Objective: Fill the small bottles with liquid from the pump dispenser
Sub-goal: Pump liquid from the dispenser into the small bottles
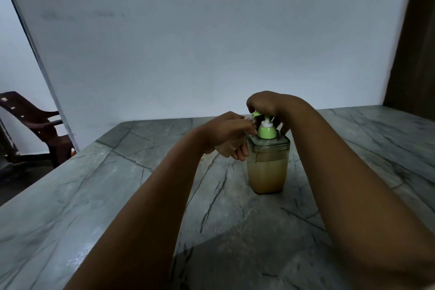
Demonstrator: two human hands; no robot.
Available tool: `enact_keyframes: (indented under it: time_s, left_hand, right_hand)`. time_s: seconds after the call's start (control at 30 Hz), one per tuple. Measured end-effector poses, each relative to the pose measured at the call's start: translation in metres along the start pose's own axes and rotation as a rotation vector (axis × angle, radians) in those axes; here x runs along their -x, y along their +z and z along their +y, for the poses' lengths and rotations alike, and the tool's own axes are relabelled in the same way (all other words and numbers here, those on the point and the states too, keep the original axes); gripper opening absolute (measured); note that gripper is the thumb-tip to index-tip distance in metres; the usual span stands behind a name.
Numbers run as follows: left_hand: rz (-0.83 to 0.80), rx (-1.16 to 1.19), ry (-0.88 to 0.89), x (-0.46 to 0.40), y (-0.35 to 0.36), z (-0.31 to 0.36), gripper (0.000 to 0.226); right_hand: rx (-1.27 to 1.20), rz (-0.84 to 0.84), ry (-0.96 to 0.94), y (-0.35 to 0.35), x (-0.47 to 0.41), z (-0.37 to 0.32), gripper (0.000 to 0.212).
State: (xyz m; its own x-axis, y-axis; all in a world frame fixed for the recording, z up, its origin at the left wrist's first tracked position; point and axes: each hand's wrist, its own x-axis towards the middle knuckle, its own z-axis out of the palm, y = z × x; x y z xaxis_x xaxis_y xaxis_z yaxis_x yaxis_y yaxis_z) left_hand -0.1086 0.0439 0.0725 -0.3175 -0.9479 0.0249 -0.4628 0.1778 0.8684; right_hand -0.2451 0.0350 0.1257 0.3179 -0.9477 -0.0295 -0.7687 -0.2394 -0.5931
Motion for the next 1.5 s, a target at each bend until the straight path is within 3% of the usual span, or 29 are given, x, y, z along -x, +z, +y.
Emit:
enact_keyframes:
  time_s: [0.1,0.47,0.67,0.93,1.2,1.37,1.5]
  left_hand:
    - [0.003,0.006,-0.005,0.000,0.001,0.000,0.031]
    - [0.000,0.005,-0.018,0.000,0.002,0.002,0.021]
    - [0.003,0.002,-0.025,0.000,0.003,0.002,0.023]
    - [-0.002,0.007,-0.013,0.000,0.003,0.003,0.024]
    - [0.018,0.001,-0.022,-0.002,0.001,0.000,0.025]
    - [0.013,0.004,-0.019,-0.003,0.003,0.001,0.026]
    - [0.018,0.016,-0.017,-0.003,0.003,0.000,0.026]
  right_hand:
    - [0.028,0.013,-0.007,0.003,-0.001,0.001,0.034]
    - [-0.094,0.049,-0.020,-0.003,-0.002,-0.003,0.019]
    - [0.025,0.008,-0.016,0.003,-0.008,0.003,0.030]
    - [-0.112,0.022,-0.019,-0.004,0.004,-0.002,0.016]
    - [0.083,0.006,-0.014,0.003,-0.009,0.004,0.017]
    - [-0.097,-0.033,0.028,-0.001,-0.009,0.004,0.029]
    - [-0.083,-0.029,0.002,-0.006,-0.004,0.004,0.026]
